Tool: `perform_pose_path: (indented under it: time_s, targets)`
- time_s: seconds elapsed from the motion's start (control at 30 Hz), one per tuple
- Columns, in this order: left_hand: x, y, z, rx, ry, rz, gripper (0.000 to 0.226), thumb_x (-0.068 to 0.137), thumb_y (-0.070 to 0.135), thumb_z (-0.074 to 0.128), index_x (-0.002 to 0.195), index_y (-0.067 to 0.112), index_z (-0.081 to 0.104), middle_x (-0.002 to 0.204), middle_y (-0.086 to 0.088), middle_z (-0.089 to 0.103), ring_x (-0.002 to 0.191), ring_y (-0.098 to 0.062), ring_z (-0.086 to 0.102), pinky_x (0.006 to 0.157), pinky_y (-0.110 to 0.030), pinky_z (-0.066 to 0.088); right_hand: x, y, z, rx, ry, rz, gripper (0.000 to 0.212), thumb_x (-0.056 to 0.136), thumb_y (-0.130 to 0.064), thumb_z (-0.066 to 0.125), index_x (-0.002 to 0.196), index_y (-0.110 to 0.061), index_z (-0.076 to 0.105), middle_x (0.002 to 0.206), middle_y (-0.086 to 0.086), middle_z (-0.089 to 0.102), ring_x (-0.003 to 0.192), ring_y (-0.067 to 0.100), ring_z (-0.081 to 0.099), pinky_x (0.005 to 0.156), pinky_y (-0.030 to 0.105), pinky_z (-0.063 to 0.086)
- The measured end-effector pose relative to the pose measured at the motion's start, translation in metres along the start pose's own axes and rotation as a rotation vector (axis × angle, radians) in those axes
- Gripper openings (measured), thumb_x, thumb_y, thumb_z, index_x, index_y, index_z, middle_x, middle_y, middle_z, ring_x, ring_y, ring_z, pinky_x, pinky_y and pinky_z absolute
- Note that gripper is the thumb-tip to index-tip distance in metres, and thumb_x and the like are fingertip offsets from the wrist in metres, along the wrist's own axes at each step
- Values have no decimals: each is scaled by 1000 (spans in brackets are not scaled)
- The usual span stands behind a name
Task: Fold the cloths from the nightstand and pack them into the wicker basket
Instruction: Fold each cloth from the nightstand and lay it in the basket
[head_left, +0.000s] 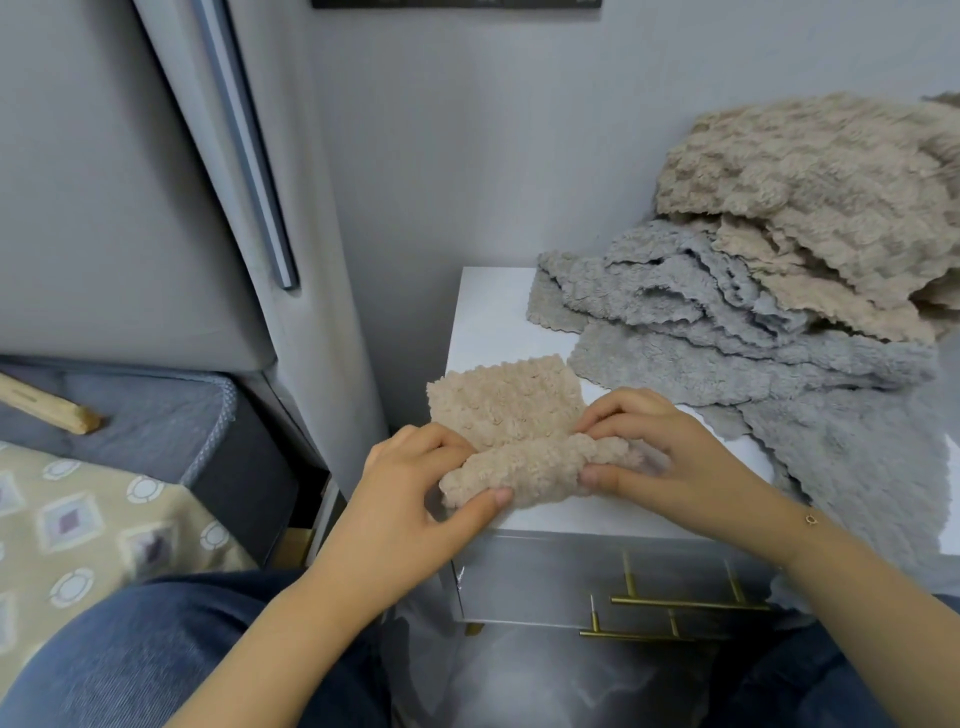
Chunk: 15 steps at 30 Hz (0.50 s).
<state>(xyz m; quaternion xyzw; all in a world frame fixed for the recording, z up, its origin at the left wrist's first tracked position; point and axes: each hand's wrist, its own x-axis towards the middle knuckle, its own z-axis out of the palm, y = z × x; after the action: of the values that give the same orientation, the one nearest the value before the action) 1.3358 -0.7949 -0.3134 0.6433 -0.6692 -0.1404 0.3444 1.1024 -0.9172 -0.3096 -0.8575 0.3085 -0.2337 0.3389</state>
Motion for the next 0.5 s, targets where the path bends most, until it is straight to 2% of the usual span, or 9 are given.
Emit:
perform_pose_path:
  time_s: [0.03,0.1,0.17,0.2,0.27,0.33,0.4,0.43,0.5]
  targets:
    - [-1,2,-1,-58,-11,-66,27,83,60,62,97,36,66,100,23,59,102,-4,53,92,-17,37,2,-1,0,32,0,40,35,77,-56,71,98,-27,73,103,-15,64,108,9,53,93,18,39]
    - [-1,4,-2,-169,-40,-176,26,82,53,67,104,42,60,105,26,58,105,0,53,85,-9,39,7,-1,0,114,12,130,32,75,-57,71,94,-31,73,96,-10,65,101,14,55,89,33,44]
    - [1,3,-2,-227,-55,-220,32,77,54,68,105,42,58,105,23,62,104,1,56,81,-7,41,13,-3,0,172,10,211,39,72,-66,70,96,-35,72,97,4,65,94,25,58,89,46,47]
    - [2,3,-2,-242,-50,-232,35,74,57,68,104,42,60,105,20,64,103,2,57,81,-8,42,15,-3,0,180,2,235,42,71,-68,69,98,-36,72,96,12,65,88,28,60,84,47,48]
    - [3,1,0,-271,-12,-277,34,70,61,66,97,40,65,99,20,66,100,4,57,79,-6,42,19,-5,0,205,16,248,41,74,-64,70,97,-30,72,77,17,58,67,21,51,66,34,42]
    - [4,-1,1,-316,31,-341,28,71,59,65,86,36,68,89,17,65,90,2,57,74,-7,41,22,-7,2,217,49,259,50,75,-59,68,90,-12,70,63,9,44,58,16,39,58,24,31]
    - [7,-3,3,-338,56,-392,33,73,57,65,75,24,69,84,5,61,76,-2,55,68,-8,40,25,-6,6,188,65,265,65,75,-66,66,84,-2,65,65,15,51,60,30,44,60,30,35]
    - [8,-6,4,-341,65,-417,42,73,56,65,70,14,67,85,0,58,72,-3,52,65,-9,39,26,-5,8,163,86,274,69,74,-69,65,83,0,63,65,15,53,60,31,44,60,31,36]
    - [12,-11,5,-348,100,-471,57,72,57,67,60,2,55,89,-8,55,68,-4,49,63,-9,38,30,-4,12,86,146,291,69,73,-67,63,82,2,60,61,6,44,55,17,38,58,31,31]
